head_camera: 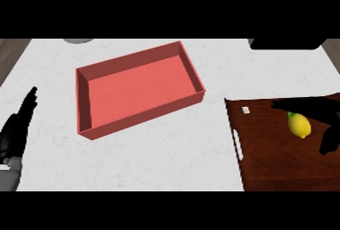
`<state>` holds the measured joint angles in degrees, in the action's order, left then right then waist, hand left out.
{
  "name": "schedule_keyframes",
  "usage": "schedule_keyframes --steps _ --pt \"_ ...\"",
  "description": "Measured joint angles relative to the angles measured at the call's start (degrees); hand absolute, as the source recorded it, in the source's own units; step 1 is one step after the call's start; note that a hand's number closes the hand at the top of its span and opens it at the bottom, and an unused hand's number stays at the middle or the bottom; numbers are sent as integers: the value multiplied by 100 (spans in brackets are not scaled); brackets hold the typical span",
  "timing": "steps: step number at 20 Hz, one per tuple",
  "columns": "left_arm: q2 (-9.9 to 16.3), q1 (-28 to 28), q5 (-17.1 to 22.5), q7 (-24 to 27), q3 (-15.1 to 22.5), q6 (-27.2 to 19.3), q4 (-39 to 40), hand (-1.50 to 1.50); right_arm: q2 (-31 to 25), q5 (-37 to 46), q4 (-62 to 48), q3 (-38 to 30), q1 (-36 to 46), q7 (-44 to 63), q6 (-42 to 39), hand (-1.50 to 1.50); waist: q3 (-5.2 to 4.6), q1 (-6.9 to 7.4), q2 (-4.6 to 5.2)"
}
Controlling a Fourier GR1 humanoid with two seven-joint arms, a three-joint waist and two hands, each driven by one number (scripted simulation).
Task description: Pick the lemon from the tray and place it in the cardboard box
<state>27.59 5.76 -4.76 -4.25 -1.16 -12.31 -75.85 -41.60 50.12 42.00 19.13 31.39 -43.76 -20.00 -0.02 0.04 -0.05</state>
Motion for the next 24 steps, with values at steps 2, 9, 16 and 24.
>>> schedule_keyframes --steps 2,9,16,24 --pt "18 -36 -7 51 -86 91 -24 0 137 153 -287 -47 59 -13 108 -150 3 25 8" --pt "-144 -18 -147 -69 -163 142 -148 0 470 349 -494 -445 72 -8 965 150 -31 32 -16" --pt "-192 78 -239 79 -294 266 101 0 575 437 -594 -847 216 -79 1650 150 -27 12 -4" --pt "-140 -210 -227 56 -464 185 147 0 1484 319 -57 -1475 -26 2813 2163 150 -124 -386 -243"
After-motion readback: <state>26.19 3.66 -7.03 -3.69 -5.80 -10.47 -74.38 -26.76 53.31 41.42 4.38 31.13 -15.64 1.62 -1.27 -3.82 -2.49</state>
